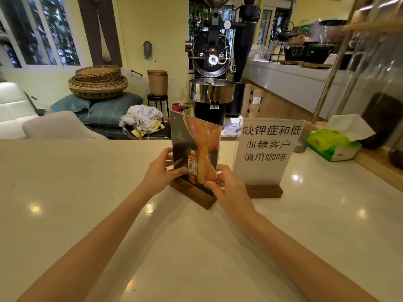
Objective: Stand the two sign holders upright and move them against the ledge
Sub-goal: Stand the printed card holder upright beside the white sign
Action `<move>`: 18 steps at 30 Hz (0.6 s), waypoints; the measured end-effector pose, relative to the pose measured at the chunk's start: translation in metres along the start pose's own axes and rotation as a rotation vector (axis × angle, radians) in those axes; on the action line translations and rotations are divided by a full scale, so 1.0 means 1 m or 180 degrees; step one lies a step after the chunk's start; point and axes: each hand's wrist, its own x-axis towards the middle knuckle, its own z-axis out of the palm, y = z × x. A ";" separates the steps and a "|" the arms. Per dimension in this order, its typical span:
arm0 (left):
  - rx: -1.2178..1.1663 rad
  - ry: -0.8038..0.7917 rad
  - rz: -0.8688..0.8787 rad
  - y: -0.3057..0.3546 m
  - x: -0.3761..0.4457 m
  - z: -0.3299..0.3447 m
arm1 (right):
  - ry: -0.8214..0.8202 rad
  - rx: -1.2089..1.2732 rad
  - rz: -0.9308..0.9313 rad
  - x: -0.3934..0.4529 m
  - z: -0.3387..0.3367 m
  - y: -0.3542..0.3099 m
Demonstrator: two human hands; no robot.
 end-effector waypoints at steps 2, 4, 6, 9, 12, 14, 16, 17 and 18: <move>-0.0006 0.0031 0.0020 0.003 -0.003 0.004 | -0.0116 0.0109 0.0102 -0.002 -0.002 0.001; 0.0066 0.0162 0.0062 0.004 -0.005 0.007 | -0.0164 0.0383 0.0255 -0.004 -0.008 0.005; 0.0141 0.0242 0.0093 0.005 -0.006 0.008 | -0.0137 0.0790 0.0538 -0.006 -0.020 0.015; 0.0081 0.0249 0.0037 0.006 -0.005 0.008 | -0.0133 0.1418 0.1073 -0.009 -0.045 0.031; 0.0053 0.0279 -0.0019 0.005 -0.005 0.010 | 0.0113 0.1595 0.1283 -0.010 -0.076 0.044; 0.0029 0.0318 -0.0035 0.005 -0.005 0.011 | 0.0685 0.1377 0.1270 -0.009 -0.097 0.053; -0.0038 0.0333 0.0007 0.004 -0.005 0.011 | 0.1372 0.0920 0.1204 -0.006 -0.115 0.062; -0.0073 0.0332 0.0037 0.004 -0.005 0.011 | 0.1525 0.0701 0.1181 -0.005 -0.121 0.066; -0.0096 0.0330 0.0053 0.004 -0.004 0.011 | 0.1492 0.0554 0.1197 -0.002 -0.126 0.068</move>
